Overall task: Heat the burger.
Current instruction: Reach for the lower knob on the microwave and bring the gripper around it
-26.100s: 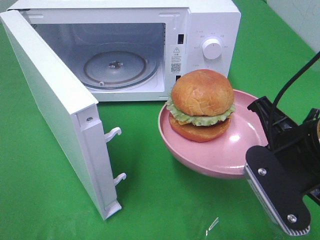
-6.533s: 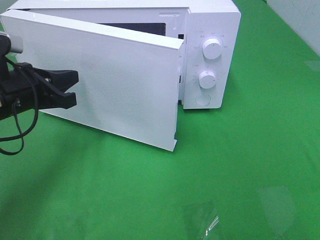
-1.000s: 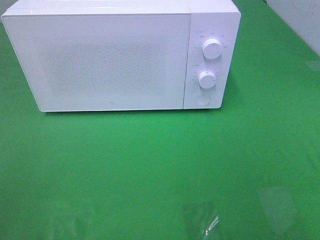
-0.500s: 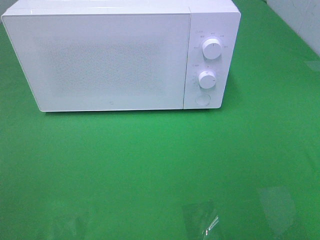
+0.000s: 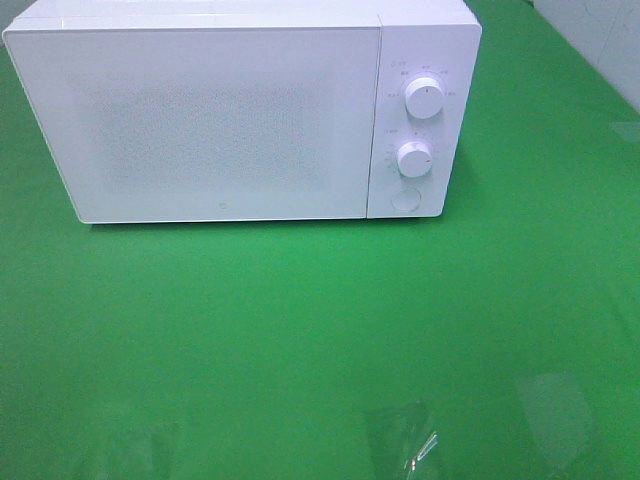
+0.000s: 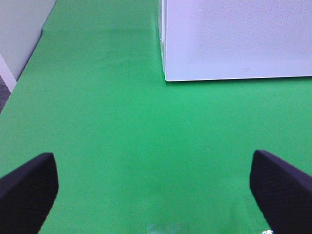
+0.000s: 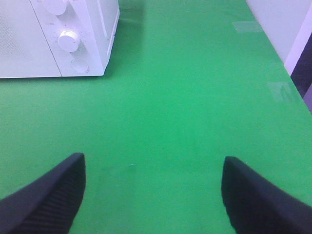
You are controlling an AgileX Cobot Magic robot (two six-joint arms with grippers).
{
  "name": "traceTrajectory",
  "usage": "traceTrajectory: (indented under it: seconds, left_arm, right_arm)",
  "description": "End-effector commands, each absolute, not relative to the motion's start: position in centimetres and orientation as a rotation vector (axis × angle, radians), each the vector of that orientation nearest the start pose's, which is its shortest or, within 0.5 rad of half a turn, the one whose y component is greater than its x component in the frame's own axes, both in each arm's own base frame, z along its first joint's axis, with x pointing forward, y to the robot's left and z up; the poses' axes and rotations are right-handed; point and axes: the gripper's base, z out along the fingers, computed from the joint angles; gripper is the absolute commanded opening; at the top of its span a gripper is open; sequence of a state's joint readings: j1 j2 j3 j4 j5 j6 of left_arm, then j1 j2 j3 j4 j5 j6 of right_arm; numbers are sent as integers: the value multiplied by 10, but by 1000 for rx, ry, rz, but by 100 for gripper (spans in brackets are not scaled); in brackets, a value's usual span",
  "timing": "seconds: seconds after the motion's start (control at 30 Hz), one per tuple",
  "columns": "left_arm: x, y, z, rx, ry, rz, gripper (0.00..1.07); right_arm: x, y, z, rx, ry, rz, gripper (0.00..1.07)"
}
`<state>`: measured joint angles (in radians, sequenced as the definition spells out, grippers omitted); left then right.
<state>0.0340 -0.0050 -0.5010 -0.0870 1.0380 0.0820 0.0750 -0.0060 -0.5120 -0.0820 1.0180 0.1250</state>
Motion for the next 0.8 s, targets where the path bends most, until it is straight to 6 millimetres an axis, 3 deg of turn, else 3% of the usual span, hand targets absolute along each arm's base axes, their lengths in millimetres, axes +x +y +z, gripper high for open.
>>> traceTrajectory:
  seconds: [0.03, 0.8]
  left_arm:
    - [-8, -8, 279, 50, 1988, -38, 100]
    - [-8, -8, 279, 50, 1988, -38, 100]
  right_arm:
    - [-7, -7, 285, 50, 1951, 27, 76]
    - [-4, -7, 289, 48, 1949, 26, 76]
